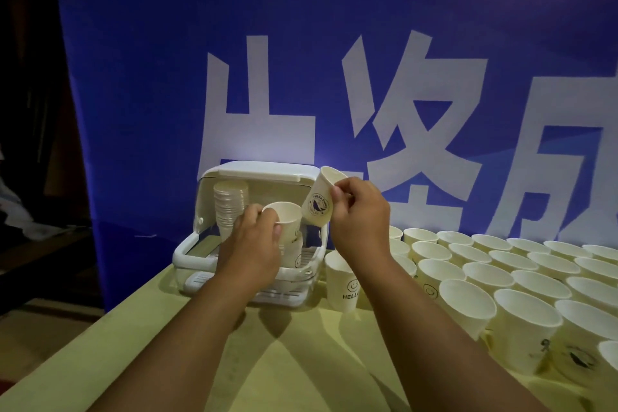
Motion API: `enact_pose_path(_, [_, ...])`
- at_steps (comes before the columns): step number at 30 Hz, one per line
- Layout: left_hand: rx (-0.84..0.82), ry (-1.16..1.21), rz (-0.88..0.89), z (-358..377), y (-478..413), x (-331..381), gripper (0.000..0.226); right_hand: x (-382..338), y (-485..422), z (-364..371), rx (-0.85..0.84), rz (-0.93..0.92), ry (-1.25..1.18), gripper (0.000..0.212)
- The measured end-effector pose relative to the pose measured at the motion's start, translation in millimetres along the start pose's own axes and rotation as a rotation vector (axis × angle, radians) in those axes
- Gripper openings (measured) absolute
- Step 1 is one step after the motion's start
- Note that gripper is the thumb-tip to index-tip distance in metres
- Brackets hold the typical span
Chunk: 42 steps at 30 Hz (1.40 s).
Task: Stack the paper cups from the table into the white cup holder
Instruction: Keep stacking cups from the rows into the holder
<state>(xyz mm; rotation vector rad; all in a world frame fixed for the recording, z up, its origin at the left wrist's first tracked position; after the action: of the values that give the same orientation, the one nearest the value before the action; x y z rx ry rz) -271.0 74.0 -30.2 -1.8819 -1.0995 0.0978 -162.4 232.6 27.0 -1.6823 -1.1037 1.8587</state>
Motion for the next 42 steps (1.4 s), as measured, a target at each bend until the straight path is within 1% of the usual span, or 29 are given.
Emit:
enact_pose_path(3, [-0.074,-0.041,0.024,8,5,1,0.014,1,-1,4,-0.010,-0.021,-0.016,0.004])
enact_pose_path(5, [-0.097,-0.052,0.032,9,7,1,0.016,-1,0,8,-0.049,-0.045,-0.012,0.005])
enact_pose_path(9, [-0.152,-0.022,-0.033,17,12,-9,0.036,-6,11,24,-0.185,-0.101,0.041,0.006])
enact_pose_path(13, [-0.219,0.149,-0.119,27,20,-18,0.053,-2,20,33,-0.268,-0.134,0.111,0.014])
enact_pose_path(18, [-0.162,0.199,-0.139,22,23,-23,0.071,15,30,48,-0.424,-0.080,0.186,0.017])
enact_pose_path(23, [-0.096,0.352,-0.194,15,21,-20,0.062,25,32,47,-0.378,0.017,0.207,0.030])
enact_pose_path(27, [-0.018,0.312,-0.228,14,20,-21,0.050,37,38,55,-0.395,-0.017,0.422,0.034])
enact_pose_path(30, [0.009,0.243,-0.202,15,21,-19,0.043,43,42,57,-0.377,-0.009,0.479,0.035])
enact_pose_path(36, [0.011,0.285,-0.258,11,23,-18,0.039,35,45,46,-0.358,0.009,0.423,0.034])
enact_pose_path(39, [0.055,0.228,-0.221,0,26,-9,0.030,27,48,30,-0.364,0.007,0.342,0.026])
enact_pose_path(42, [0.087,0.155,-0.152,-14,34,8,0.033,24,53,9,-0.403,0.013,0.296,0.015])
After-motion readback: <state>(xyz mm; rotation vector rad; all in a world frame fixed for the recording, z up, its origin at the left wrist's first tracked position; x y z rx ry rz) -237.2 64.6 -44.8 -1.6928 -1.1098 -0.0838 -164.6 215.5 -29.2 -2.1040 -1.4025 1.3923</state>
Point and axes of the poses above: each hand's wrist, its own y-axis away from the middle knuckle, its own z-axis out of the palm, x = y × z, the point moved 7 cm from there along -y, towards the middle knuckle, and after that the axes turned 14 degrees about x, right-handed, at the moved point
